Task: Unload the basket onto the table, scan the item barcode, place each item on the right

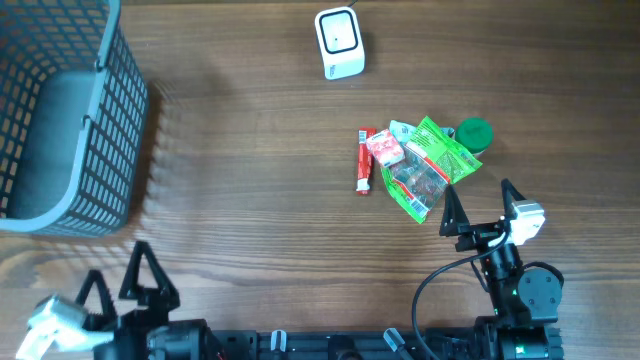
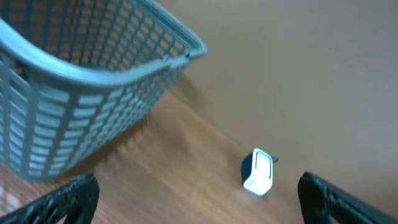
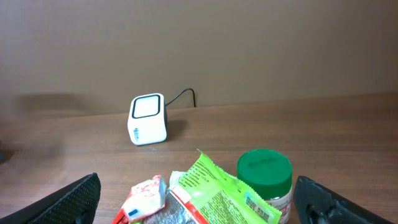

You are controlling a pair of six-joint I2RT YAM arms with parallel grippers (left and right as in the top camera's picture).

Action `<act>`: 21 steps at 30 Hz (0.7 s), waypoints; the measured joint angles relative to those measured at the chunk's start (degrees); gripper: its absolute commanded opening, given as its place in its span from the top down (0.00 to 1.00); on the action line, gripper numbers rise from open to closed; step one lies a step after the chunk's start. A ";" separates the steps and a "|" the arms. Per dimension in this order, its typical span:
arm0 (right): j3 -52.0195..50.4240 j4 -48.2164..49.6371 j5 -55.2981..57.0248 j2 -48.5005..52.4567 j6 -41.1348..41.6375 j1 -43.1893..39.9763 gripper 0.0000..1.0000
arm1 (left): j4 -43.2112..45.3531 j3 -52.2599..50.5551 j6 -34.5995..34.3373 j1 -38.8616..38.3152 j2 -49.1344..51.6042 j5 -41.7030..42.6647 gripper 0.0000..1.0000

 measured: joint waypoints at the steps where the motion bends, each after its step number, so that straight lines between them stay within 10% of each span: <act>1: 0.00 0.02 0.00 0.00 0.00 0.00 0.00 | 3.89 -2.69 0.00 0.00 -0.42 0.52 0.00; 10: 0.00 0.00 -0.02 -0.04 0.00 0.00 0.00 | 65.90 -36.61 -0.85 -1.09 -0.90 6.43 0.00; 21: 0.00 0.00 -0.02 -0.04 0.00 0.00 0.00 | 50.29 -48.06 0.04 -1.09 -0.87 6.69 0.00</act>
